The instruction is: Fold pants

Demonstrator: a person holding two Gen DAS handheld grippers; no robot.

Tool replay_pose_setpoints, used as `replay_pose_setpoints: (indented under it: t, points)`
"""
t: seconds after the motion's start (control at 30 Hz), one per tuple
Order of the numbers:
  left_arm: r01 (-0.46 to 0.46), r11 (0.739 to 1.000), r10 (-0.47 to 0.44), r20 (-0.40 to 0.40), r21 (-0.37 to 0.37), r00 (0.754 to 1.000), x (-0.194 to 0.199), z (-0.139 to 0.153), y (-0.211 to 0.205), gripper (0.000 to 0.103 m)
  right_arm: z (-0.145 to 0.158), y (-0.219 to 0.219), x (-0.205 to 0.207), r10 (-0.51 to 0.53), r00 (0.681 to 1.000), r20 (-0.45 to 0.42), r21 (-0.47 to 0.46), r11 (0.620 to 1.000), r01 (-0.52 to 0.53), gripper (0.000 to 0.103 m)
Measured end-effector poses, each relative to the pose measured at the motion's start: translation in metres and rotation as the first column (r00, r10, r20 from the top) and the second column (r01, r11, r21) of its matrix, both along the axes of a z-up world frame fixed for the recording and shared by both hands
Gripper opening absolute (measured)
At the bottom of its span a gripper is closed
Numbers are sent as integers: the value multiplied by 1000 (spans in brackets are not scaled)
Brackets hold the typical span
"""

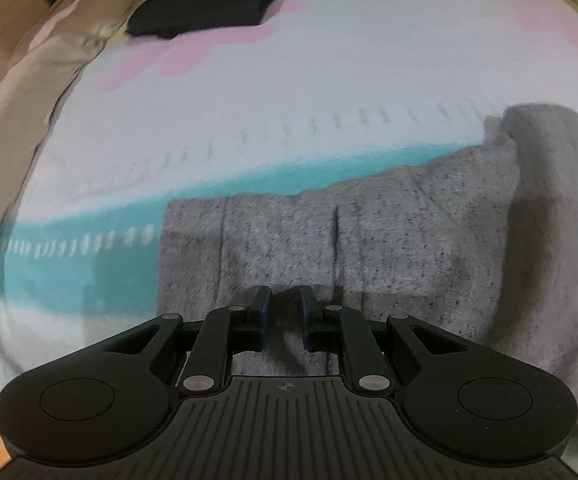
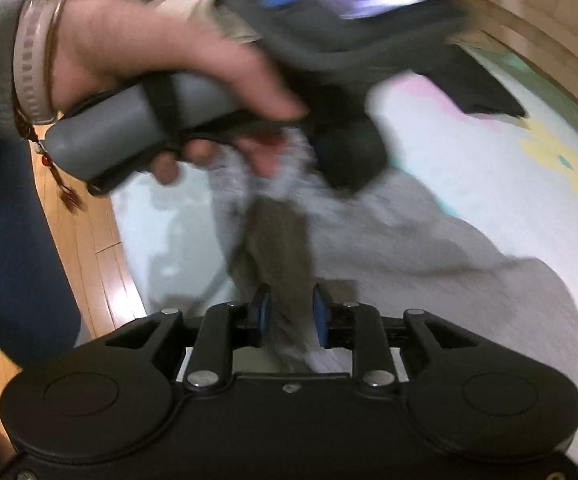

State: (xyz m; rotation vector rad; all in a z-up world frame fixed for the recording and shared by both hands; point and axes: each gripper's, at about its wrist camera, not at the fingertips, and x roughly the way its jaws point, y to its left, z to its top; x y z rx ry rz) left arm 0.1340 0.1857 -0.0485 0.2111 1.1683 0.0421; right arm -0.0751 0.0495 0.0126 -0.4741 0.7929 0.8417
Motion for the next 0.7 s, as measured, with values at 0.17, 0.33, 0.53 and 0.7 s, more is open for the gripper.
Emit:
replay_pose_setpoints:
  t: [0.17, 0.33, 0.53, 0.7]
  points:
    - [-106, 993, 104, -25, -53, 994, 10, 3, 9, 15, 3, -69, -6, -152, 984, 87, -30, 987, 156, 43]
    - [-165, 986, 164, -30, -26, 986, 15, 4, 2, 15, -10, -105, -15, -231, 966, 115, -88, 966, 241, 43]
    - [-138, 990, 139, -18, 28, 990, 13, 0, -10, 15, -14, -106, -27, -185, 974, 128, -110, 974, 199, 43]
    - [-145, 989, 146, -22, 6, 989, 14, 2, -6, 15, -25, -99, -35, -131, 980, 149, -164, 974, 156, 44]
